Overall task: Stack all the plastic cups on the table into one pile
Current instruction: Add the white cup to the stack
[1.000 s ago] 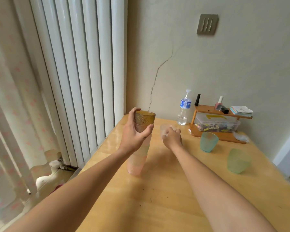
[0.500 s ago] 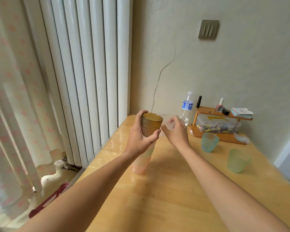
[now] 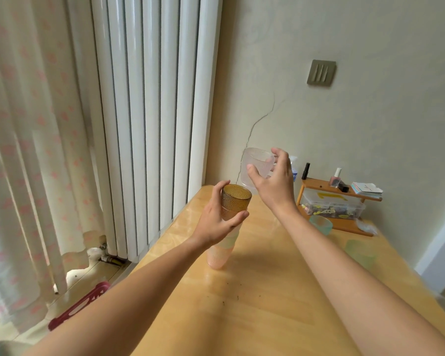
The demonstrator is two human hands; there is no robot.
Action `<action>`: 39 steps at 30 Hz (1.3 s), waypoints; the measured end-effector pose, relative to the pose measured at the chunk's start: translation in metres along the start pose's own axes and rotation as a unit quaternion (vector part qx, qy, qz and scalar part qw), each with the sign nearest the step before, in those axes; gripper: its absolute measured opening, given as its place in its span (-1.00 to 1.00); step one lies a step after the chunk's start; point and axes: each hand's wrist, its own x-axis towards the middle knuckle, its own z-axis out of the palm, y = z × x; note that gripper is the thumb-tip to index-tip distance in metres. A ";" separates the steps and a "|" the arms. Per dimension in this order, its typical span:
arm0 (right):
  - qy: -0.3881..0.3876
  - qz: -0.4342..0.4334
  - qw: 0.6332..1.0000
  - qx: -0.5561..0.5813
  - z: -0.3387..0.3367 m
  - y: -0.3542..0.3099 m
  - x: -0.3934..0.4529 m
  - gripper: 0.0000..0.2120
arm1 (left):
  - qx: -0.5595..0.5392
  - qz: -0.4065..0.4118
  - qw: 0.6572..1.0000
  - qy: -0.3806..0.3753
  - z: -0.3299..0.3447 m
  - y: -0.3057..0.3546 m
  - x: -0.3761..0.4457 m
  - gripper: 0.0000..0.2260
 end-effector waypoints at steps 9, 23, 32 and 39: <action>-0.098 -0.001 0.995 0.000 0.015 -0.012 -0.030 -0.17 | -0.021 -0.032 0.999 -0.009 -0.009 0.002 -0.004 -0.23; -0.172 0.033 0.984 0.032 0.033 -0.008 -0.060 -0.32 | -0.121 -0.066 0.990 0.012 -0.015 0.001 -0.006 -0.31; -0.242 0.216 0.925 0.199 0.041 0.059 -0.104 -0.47 | -0.136 -0.079 0.987 0.025 -0.013 -0.009 -0.008 -0.38; -0.409 0.223 0.882 0.076 0.058 0.081 -0.134 -0.23 | -0.136 -0.081 0.987 0.035 -0.010 -0.012 -0.009 -0.37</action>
